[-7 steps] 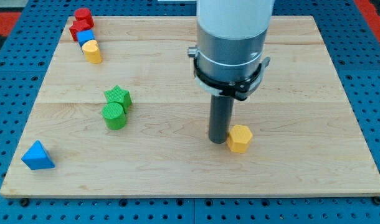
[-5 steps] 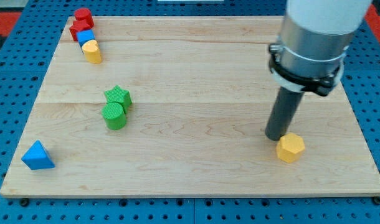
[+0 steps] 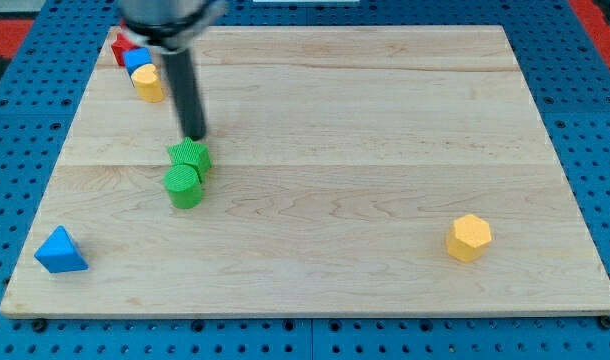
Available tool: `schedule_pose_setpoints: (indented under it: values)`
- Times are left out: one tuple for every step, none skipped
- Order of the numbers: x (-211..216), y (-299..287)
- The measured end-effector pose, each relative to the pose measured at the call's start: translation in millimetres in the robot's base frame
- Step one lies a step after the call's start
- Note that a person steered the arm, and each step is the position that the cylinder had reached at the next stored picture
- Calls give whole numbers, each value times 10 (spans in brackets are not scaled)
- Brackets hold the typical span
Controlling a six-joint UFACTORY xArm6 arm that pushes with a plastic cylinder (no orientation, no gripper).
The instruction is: Slide the yellow heart towards the bottom
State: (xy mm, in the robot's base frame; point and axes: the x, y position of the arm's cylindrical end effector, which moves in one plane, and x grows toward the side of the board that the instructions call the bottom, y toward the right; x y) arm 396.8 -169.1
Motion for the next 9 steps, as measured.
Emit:
schedule_pose_setpoints:
  values:
    - [-218, -755]
    - [-641, -1020]
    - [-1017, -1088]
    - [-1046, -793]
    - [-1046, -492]
    - [-995, -185]
    - [-860, -228]
    - [-807, -349]
    - [-759, 53]
